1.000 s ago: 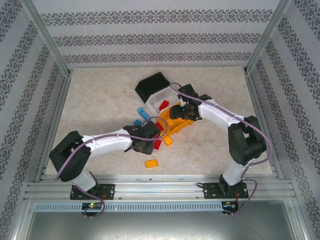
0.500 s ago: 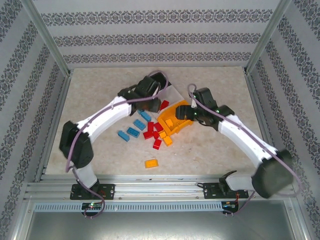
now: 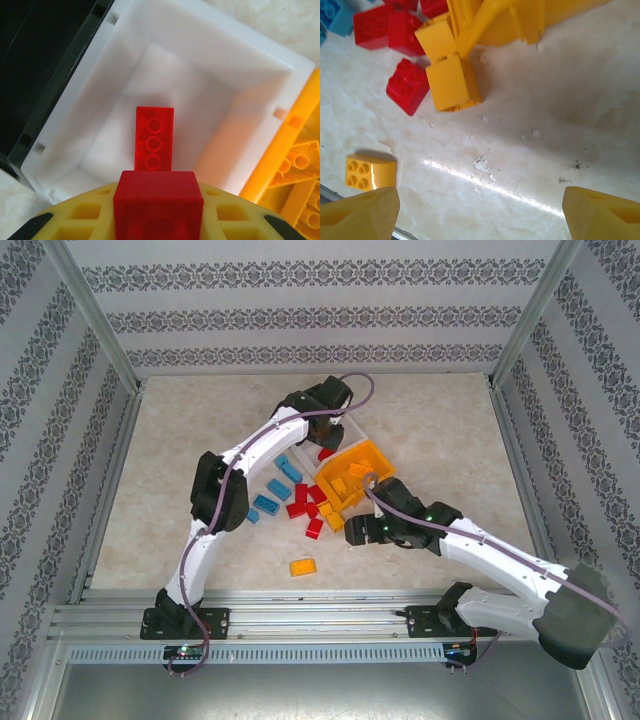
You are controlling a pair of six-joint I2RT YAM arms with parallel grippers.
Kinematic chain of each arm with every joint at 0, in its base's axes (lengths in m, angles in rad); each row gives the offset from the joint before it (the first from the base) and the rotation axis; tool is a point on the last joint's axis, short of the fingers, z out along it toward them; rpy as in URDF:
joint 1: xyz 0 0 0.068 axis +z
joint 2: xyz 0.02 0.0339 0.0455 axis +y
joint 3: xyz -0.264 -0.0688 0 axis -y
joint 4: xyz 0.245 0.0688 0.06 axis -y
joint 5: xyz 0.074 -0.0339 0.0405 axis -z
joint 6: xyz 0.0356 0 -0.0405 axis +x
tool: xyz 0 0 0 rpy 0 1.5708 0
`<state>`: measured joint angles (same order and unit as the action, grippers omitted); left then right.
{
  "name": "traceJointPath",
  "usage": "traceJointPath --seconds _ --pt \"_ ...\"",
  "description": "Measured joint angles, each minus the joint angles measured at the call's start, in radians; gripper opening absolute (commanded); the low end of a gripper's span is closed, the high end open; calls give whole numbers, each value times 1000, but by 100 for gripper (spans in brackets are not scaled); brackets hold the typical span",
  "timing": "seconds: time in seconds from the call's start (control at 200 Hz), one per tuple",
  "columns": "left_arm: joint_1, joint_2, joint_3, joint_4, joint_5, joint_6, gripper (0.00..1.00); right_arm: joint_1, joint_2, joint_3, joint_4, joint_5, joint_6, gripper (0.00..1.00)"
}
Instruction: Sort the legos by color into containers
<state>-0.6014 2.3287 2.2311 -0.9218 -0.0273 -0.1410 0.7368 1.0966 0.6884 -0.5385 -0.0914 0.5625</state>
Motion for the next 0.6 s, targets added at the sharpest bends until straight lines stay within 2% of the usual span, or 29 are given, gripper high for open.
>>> traceJointPath --seconds 0.165,0.265,0.33,0.495,0.6 --pt "3 63 85 -50 2 6 36 40 109 8 63 -1 -26 85" --pt "8 98 136 -82 19 8 53 47 209 49 75 -3 -56 85" --pt "13 113 160 -102 27 5 58 51 268 86 84 -4 -76 85" --pt "21 92 148 -130 48 -2 63 51 392 170 107 -7 -119 83" --pt "21 -11 11 -118 55 -14 64 52 455 205 118 -8 -140 82"
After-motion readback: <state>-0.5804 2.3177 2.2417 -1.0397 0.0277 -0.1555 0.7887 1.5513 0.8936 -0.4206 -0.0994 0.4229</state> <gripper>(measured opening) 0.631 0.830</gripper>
